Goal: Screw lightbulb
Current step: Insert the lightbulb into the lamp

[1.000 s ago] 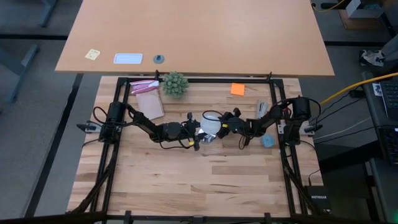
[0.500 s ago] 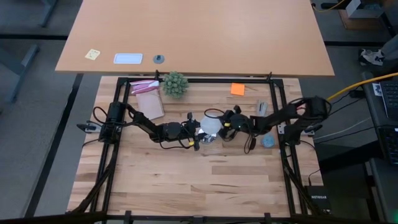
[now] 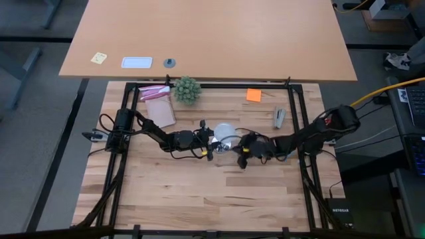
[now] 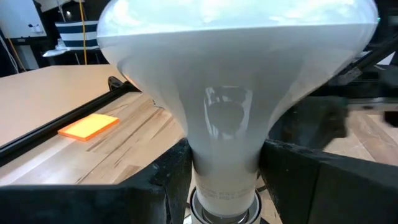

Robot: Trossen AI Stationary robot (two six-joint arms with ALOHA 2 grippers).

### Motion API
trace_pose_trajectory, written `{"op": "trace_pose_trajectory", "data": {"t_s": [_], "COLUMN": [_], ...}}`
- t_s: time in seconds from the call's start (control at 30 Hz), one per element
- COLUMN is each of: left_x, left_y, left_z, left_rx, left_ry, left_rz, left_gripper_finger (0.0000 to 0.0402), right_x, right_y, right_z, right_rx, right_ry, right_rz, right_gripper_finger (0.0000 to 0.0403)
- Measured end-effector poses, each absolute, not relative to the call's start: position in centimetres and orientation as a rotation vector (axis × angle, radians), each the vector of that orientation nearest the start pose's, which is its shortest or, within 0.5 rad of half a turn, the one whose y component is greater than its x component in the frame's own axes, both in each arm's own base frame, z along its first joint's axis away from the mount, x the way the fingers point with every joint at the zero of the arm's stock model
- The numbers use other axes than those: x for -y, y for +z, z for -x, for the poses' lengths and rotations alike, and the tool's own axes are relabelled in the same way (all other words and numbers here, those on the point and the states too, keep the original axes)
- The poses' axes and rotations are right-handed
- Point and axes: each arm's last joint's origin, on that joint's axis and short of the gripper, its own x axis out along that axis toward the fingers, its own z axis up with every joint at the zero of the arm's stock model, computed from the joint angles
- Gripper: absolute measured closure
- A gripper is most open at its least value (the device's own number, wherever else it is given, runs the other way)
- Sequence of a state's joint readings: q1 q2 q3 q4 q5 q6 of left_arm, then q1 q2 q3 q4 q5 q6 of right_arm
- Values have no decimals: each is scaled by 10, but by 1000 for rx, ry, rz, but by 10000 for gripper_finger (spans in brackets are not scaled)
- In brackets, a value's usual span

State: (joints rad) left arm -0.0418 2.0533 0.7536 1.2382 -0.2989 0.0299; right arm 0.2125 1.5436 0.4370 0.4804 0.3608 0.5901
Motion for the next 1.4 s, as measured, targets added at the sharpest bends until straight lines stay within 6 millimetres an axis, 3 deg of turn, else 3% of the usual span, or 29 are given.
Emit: {"op": "trace_pose_trajectory", "data": {"t_s": [0.23, 0.43, 0.7, 0.9, 1.4], "left_x": [7, 7, 6, 6, 6], "left_y": [112, 112, 112, 111, 111], "left_z": [-361, -361, -361, -361, -361], "left_rx": [-65, -64, -65, -65, -66], "left_ry": [256, 256, 256, 257, 256], "left_rz": [-40, -40, -40, -40, -44], "left_gripper_finger": [243, 243, 243, 243, 243], "right_x": [-68, -83, -89, -94, -88], "right_y": [119, 104, 80, 73, 67], "right_z": [-244, -249, -266, -280, -275], "right_rx": [-469, -403, -413, -409, -403], "right_ry": [-379, -373, -387, -404, -572], "right_rz": [-437, -503, -520, -503, -451], "right_gripper_finger": [379, 379, 379, 379, 379]}}
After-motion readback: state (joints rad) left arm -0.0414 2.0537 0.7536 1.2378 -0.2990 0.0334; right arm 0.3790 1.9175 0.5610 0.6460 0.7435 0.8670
